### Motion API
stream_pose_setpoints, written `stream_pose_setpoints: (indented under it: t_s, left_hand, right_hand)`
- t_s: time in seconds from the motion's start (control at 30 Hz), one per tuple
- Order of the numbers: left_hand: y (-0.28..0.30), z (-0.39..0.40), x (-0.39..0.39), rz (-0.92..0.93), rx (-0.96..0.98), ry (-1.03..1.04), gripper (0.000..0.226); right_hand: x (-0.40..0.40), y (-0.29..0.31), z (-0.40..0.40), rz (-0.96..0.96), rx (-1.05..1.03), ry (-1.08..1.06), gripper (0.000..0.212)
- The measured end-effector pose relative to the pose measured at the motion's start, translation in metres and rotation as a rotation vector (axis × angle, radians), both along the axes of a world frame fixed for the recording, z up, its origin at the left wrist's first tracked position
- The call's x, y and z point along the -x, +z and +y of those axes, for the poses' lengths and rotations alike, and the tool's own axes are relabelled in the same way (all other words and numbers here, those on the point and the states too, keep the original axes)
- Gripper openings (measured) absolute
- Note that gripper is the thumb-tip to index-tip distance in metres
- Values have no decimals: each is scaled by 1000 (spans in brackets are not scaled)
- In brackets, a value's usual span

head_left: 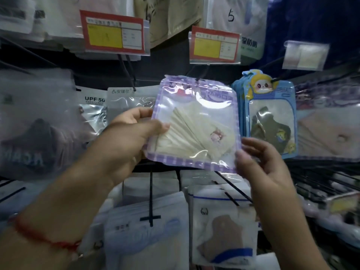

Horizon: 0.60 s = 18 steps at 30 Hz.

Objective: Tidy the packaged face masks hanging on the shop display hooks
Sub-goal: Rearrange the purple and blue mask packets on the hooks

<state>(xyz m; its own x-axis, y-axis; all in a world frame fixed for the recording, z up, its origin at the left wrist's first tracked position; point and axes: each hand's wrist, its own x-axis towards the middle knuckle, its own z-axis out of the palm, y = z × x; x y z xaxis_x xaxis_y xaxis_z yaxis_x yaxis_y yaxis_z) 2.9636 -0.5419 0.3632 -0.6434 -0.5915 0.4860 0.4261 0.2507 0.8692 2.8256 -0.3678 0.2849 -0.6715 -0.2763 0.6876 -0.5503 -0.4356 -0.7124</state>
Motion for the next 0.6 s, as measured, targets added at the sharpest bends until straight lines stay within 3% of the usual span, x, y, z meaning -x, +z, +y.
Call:
stream_pose_setpoints:
  t_s: [0.1,0.2,0.37,0.6]
  left_hand:
    - [2,4,-7,11,-6,-99,36]
    - [1,1,-6,-42,75,-20,52]
    - [-14,-10,4,-101,206,218,76]
    - [-19,-19,27,-166,258,275,68]
  right_hand:
    - [1,20,2,-158,62,211,26]
    - [0,37,4,-105,17,274,23]
    - [6,41,-7,31,-128,66,35]
    - [18,34,-46,160,-238,-256,36]
